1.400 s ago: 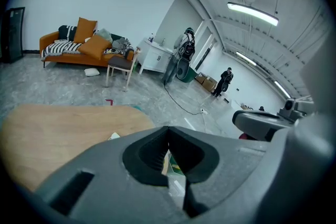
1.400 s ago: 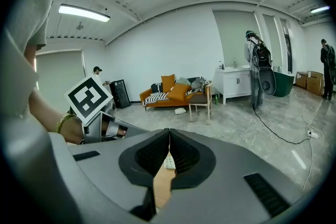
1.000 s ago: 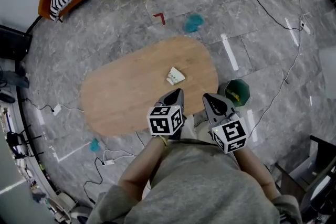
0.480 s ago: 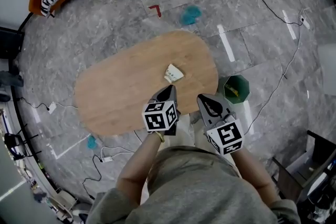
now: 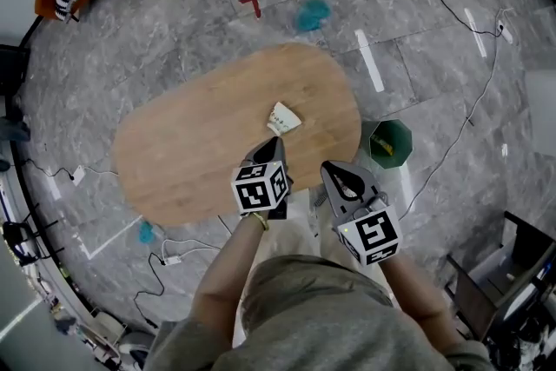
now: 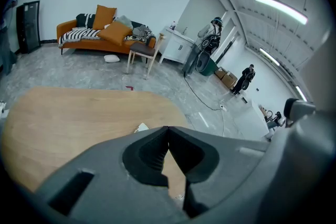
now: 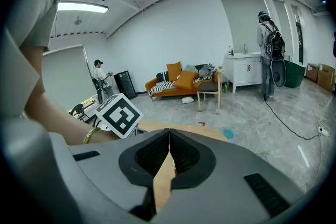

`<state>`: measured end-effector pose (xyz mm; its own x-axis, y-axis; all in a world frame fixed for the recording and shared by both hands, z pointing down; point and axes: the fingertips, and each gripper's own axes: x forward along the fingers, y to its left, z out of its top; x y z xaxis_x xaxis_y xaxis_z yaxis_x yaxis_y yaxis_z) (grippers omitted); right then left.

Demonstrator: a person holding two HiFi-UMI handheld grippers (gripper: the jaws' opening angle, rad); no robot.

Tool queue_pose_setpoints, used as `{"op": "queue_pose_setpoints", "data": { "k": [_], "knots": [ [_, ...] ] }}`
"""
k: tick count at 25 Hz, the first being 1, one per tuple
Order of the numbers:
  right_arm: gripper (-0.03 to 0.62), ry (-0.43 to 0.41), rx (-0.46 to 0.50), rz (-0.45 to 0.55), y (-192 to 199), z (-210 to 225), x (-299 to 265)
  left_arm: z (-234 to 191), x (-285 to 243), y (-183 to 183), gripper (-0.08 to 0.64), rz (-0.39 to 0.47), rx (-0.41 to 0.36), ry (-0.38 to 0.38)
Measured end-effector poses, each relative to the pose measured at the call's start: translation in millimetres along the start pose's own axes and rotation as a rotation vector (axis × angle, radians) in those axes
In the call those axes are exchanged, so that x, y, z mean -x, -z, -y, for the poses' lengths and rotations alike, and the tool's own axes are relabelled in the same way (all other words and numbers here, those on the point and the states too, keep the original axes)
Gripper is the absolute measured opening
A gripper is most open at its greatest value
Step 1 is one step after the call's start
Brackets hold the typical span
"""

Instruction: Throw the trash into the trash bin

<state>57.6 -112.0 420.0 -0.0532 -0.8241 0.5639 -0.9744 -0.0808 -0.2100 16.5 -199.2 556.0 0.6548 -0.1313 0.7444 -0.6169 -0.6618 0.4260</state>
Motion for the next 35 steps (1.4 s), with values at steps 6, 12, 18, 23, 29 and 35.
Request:
{"op": "queue_pose_setpoints", "data": {
  "k": [6,12,18,23,29,35],
  "knots": [
    [0.009,-0.008,-0.028,-0.030,12.8,-0.2,-10.4,-20.0,-16.4,9.1,0.011,-0.012,0.043,-0.035],
    [0.009,-0.017,-0.056,-0.061,28.0,-0.7,-18.5,-35.8,-33.9,18.9,0.011,-0.024,0.070,-0.057],
    [0.009,-0.008,-0.099,-0.080,44.1,4.5,-26.2,-49.6,-56.3,28.8,0.011,-0.054,0.080,-0.072],
    [0.009,-0.009,-0.119,-0.104,56.6,6.9,-31.2,-61.2,-76.3,42.5,0.012,-0.088,0.100,-0.082],
    [0.009,-0.010,-0.137,-0.128,69.3,10.4,-38.1,-74.5,-94.8,52.4,0.030,-0.095,0.131,-0.097],
    [0.009,-0.011,-0.154,-0.136,77.2,11.7,-43.9,-82.5,-109.3,62.3,0.133,-0.117,0.148,-0.107]
  ]
}}
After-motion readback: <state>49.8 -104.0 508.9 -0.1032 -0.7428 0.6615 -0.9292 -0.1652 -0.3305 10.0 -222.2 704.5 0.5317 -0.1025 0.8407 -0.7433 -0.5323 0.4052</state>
